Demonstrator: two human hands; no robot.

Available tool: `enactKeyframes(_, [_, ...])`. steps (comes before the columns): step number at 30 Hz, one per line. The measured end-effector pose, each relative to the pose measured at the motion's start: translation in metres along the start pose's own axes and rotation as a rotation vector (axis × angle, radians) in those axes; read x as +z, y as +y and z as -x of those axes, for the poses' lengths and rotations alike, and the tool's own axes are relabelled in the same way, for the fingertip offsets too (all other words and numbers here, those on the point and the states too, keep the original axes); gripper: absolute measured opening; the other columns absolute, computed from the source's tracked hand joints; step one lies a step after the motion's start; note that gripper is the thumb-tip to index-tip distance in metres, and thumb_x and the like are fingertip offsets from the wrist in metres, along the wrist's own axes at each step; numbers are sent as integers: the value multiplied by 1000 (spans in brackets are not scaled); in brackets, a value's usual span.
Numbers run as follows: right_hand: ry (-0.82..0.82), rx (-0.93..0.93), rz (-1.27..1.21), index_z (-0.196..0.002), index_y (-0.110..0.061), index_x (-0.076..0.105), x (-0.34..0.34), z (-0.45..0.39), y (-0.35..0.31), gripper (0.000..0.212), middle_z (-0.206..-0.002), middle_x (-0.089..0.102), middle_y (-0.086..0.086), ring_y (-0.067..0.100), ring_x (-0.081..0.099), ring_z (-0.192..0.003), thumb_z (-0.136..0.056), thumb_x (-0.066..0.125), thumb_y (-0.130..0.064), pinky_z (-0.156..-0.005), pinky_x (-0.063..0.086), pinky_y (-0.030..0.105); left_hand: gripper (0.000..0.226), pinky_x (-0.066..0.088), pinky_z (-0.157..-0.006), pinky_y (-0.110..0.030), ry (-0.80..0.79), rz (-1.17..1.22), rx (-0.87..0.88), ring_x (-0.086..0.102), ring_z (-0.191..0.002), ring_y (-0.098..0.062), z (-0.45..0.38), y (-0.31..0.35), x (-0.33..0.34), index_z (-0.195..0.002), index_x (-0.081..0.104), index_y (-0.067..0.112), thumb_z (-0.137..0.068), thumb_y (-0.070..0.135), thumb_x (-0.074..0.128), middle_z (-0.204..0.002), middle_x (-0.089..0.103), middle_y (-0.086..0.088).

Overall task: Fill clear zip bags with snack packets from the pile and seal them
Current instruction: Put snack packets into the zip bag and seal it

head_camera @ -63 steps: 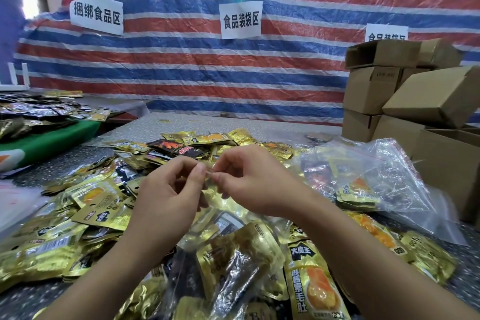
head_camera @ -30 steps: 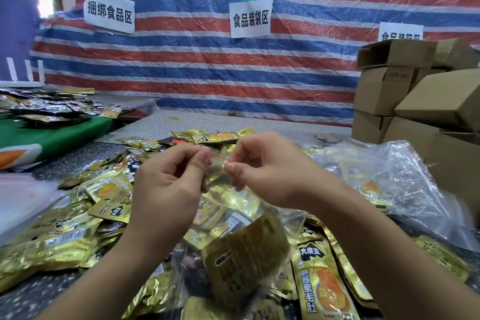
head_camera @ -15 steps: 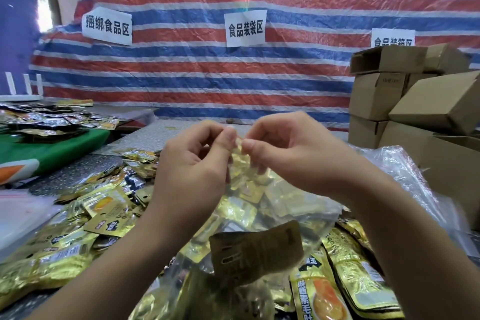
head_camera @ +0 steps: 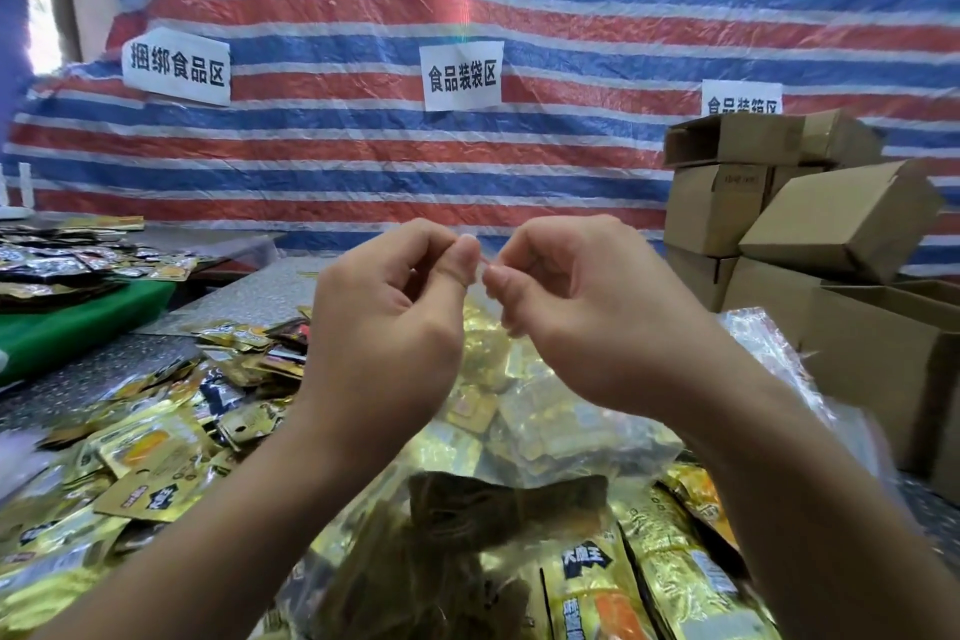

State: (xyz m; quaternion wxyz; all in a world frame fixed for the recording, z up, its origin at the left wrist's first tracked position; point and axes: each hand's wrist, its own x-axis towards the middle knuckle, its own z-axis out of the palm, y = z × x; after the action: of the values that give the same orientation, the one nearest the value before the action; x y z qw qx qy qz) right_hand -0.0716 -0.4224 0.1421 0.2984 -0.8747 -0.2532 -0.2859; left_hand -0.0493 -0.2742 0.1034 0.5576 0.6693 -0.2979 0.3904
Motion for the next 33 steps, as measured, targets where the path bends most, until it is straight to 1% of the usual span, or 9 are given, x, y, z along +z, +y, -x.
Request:
enactKeyframes(4, [3,-8,51,-83,-26,65,2,-1,6,16,-71,66,-7,9,62,-67,-96,61,-32,-64,55,40,27,29,-41,-24,29,-16,-14,37,-44,-10,-1,-5,1,-72,63,10,-98,16,58,-54,49,-9])
enactKeyframes(8, [55,-37,94,-82,-27,63,8,-3,5,16,-68,62,-10,8,58,-65,-97,60,-28,-55,48,27,28,32,-42,-27,10,-30,-18,40,-45,-13,-7,-5,-3,-71,62,11,-98,17,57,-55,51,-8])
enactKeyframes(10, [78,-53,61,-81,-25,64,11,-5,5,17,-65,61,-9,9,56,-62,-97,60,-26,-52,44,24,28,33,-43,-27,0,-26,-13,39,-46,-10,-9,-5,-6,-71,61,12,-98,18,57,-54,49,-9])
enactKeyframes(14, [85,-69,-50,-80,-20,68,10,-6,3,17,-64,64,-3,16,62,-61,-96,62,-22,-60,51,41,26,34,-45,-27,-11,-51,28,41,-47,-13,-12,-4,-9,-75,61,9,-98,21,56,-55,51,-8])
enactKeyframes(17, [82,-81,-80,-79,-20,68,9,-5,2,16,-66,66,-2,17,64,-65,-95,64,-21,-63,53,45,26,33,-46,-28,-21,-51,37,42,-48,-18,-11,-3,-10,-76,62,7,-98,20,57,-56,51,-8])
enactKeyframes(21, [67,-81,-81,-80,-22,68,7,-4,1,17,-69,67,0,23,65,-66,-96,62,-22,-62,53,48,25,31,-45,-25,-25,-34,48,39,-46,-12,-11,-2,-11,-76,61,7,-98,19,57,-55,49,-7])
enactKeyframes(26, [59,-59,-106,-79,-21,70,6,-3,-1,19,-68,69,0,25,65,-64,-97,62,-22,-60,53,50,26,32,-44,-29,-41,-39,53,43,-48,-25,-11,-2,-11,-76,62,6,-98,18,57,-57,51,-10])
enactKeyframes(30, [55,-41,-111,-79,-19,72,5,-3,-2,21,-69,70,3,26,66,-63,-96,62,-23,-59,52,51,25,33,-44,-32,-48,-44,50,45,-50,-27,-11,-2,-12,-76,62,8,-99,17,56,-58,52,-11])
enactKeyframes(33, [56,-34,-122,-81,-20,73,4,-3,-4,18,-70,71,3,22,67,-64,-95,63,-27,-60,53,47,26,34,-45,-33,-48,-46,54,45,-50,-26,-11,-2,-12,-76,62,7,-99,17,56,-58,52,-10])
